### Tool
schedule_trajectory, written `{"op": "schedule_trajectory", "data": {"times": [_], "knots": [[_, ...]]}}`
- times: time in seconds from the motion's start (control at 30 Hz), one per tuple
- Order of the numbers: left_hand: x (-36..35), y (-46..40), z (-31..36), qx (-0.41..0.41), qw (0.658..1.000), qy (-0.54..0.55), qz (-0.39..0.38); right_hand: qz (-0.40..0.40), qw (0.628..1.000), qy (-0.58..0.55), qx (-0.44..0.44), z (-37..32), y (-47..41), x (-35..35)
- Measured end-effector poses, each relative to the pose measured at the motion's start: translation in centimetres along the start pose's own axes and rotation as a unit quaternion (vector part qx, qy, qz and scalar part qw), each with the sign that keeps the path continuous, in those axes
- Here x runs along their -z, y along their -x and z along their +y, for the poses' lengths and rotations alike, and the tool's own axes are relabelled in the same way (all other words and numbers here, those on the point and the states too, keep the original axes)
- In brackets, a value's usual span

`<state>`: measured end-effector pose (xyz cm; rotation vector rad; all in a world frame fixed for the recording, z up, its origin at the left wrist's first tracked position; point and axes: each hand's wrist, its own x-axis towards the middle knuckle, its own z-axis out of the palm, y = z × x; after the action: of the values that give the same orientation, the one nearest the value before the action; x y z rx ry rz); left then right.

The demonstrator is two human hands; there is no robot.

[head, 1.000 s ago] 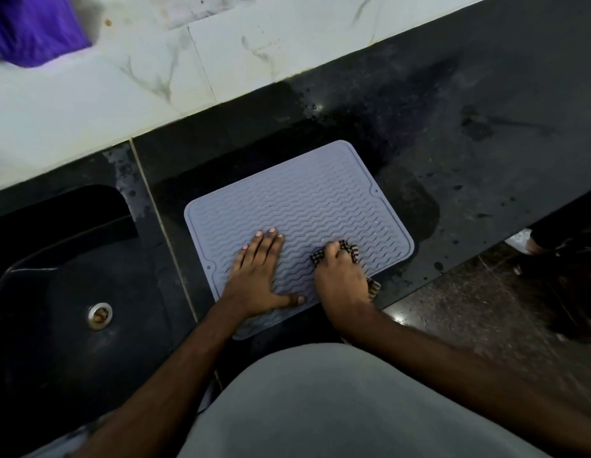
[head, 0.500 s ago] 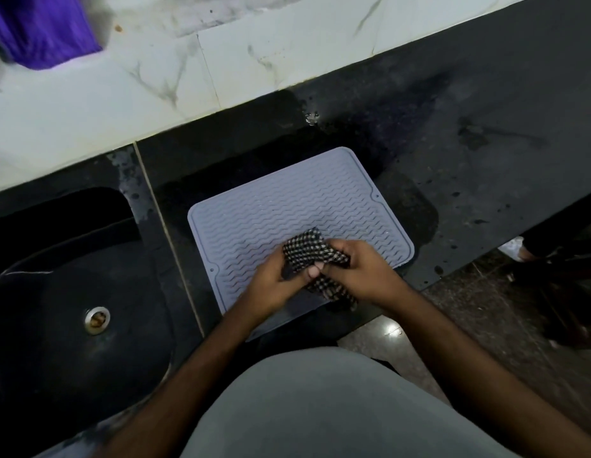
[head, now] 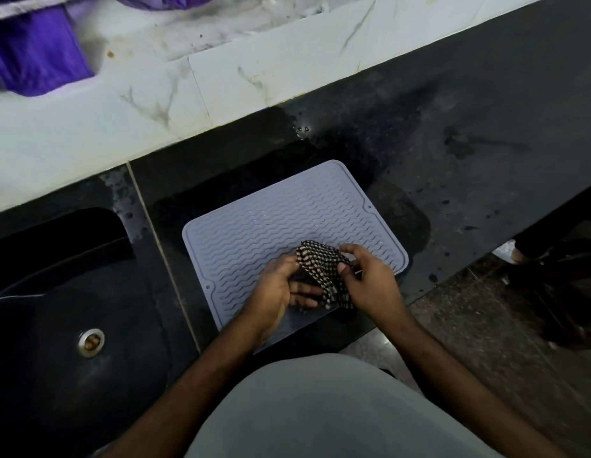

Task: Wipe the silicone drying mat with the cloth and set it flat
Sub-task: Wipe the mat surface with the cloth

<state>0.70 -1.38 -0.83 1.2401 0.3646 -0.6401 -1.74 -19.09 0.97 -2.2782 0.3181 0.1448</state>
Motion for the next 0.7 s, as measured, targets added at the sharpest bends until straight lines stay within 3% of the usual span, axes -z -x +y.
{"op": "schedule_trajectory", "data": {"times": [0.07,0.13,0.23,0.3,0.37,0.43,0.47,0.53,0.57,0.63,0.7], "knots": [[0.5,-0.2,-0.1,0.022,0.999,0.024,-0.020,-0.021,1.000,0.002,-0.006,-0.9,-0.4,0.6],[1.1,-0.2,-0.3,0.022,0.999,0.010,-0.030,-0.004,0.992,0.107,0.063,-1.7,-0.9,1.4],[1.1,-0.2,-0.5,-0.016,0.999,-0.001,-0.038,0.047,0.924,0.350,0.147,-3.9,-1.4,2.3],[0.8,-0.3,-0.5,-0.047,0.999,0.000,-0.026,0.032,0.915,0.380,0.129,-4.9,-1.8,2.5],[0.9,-0.3,-0.1,-0.085,0.996,-0.030,-0.011,-0.008,0.947,0.306,0.093,-5.4,-1.9,3.1],[1.4,-0.1,0.5,-0.124,0.990,-0.061,-0.007,-0.077,0.994,0.070,0.020,-6.3,-2.1,4.1],[1.8,0.0,0.7,-0.145,0.987,-0.073,-0.010,-0.115,0.989,-0.090,-0.034,-7.1,-2.0,4.6],[2.1,0.4,0.6,-0.167,0.983,-0.071,-0.030,-0.159,0.913,-0.362,-0.100,-8.6,-2.0,4.9],[1.9,0.6,0.5,-0.161,0.985,-0.055,-0.042,-0.153,0.881,-0.435,-0.105,-8.9,-2.4,4.6],[1.3,0.9,0.4,-0.141,0.989,-0.002,-0.049,-0.123,0.866,-0.474,-0.102,-9.0,-3.1,3.9],[1.0,1.1,0.4,-0.131,0.990,0.035,-0.031,-0.100,0.922,-0.366,-0.072,-7.9,-3.3,2.8]]}}
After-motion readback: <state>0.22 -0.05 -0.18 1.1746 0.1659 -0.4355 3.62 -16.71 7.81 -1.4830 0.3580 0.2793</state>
